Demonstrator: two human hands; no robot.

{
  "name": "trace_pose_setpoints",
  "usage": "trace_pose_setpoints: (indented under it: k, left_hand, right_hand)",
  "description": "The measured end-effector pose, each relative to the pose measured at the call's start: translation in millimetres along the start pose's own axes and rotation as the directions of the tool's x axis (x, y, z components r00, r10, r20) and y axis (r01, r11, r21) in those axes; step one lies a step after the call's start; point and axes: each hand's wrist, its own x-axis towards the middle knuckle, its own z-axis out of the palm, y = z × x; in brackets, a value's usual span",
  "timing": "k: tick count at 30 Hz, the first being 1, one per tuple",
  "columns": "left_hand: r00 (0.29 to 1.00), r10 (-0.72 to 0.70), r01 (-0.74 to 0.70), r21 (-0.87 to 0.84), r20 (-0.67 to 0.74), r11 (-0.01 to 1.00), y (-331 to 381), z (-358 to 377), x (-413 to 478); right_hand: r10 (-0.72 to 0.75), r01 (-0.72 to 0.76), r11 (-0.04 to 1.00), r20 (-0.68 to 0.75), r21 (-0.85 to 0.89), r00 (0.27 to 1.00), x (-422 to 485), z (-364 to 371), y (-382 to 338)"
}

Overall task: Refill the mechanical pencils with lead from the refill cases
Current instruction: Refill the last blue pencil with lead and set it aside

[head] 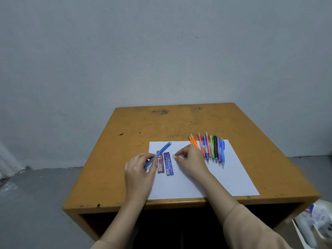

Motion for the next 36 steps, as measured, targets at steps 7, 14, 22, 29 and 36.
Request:
trace_pose_setpoints:
  k: [7, 14, 22, 29, 36]
  left_hand:
    - [0.999, 0.05, -0.05, 0.043, 0.001, 0.998, -2.3, 2.1, 0.4]
    - [0.987, 0.158, -0.156, 0.097, -0.008, 0.983, -3.5, 4.1, -0.2]
    - [0.978, 0.209, -0.208, 0.134, 0.005, 0.969, -4.8, 7.1, -1.0]
    - [0.972, 0.233, -0.231, 0.104, -0.013, 0.967, -0.9, 3.6, 0.3]
    - [0.965, 0.26, -0.256, 0.088, -0.032, 0.963, -1.1, 3.4, 0.7]
  right_hand:
    - [0.114, -0.105, 0.974, -0.033, 0.199, 0.993, -5.1, -10.2, -0.3]
    - [0.179, -0.144, 0.781, 0.003, 0.608, 0.984, -18.5, -24.3, -12.8]
    - [0.216, -0.263, 0.33, 0.199, 0.907, 0.956, -30.5, -37.6, -31.6]
    - [0.211, -0.271, 0.286, 0.215, 0.919, 0.953, -32.3, -38.9, -34.8]
    - [0.191, -0.282, 0.223, 0.242, 0.933, 0.951, -33.2, -39.2, -36.2]
